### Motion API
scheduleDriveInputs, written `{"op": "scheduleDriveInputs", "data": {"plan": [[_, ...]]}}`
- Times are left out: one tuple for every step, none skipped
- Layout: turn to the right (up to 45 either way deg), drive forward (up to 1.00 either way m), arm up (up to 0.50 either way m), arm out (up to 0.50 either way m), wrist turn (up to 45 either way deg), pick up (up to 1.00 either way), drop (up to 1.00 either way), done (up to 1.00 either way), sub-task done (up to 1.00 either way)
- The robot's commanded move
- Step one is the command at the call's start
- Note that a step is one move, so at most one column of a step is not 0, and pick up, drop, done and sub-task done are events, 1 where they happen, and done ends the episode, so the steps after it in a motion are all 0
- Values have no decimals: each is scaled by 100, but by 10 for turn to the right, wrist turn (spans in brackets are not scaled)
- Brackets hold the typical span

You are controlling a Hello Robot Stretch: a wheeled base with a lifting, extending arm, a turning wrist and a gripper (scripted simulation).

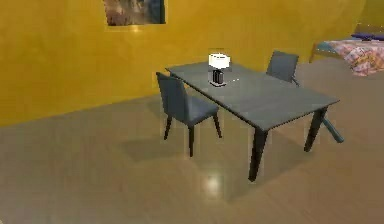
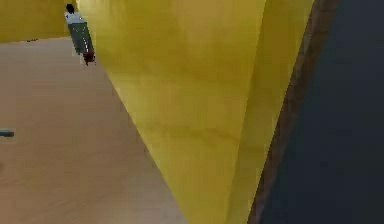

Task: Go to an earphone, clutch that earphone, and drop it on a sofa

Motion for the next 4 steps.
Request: {"op": "scheduleDriveInputs", "data": {"plan": [[450, 0, 0, 0, 0, 0, 0, 0, 0], [60, 0, 0, 0, 0, 0, 0, 0, 0], [0, 100, 0, 0, 0, 0, 0, 0, 0], [30, 0, 0, 0, 0, 0, 0, 0, 0]]}}
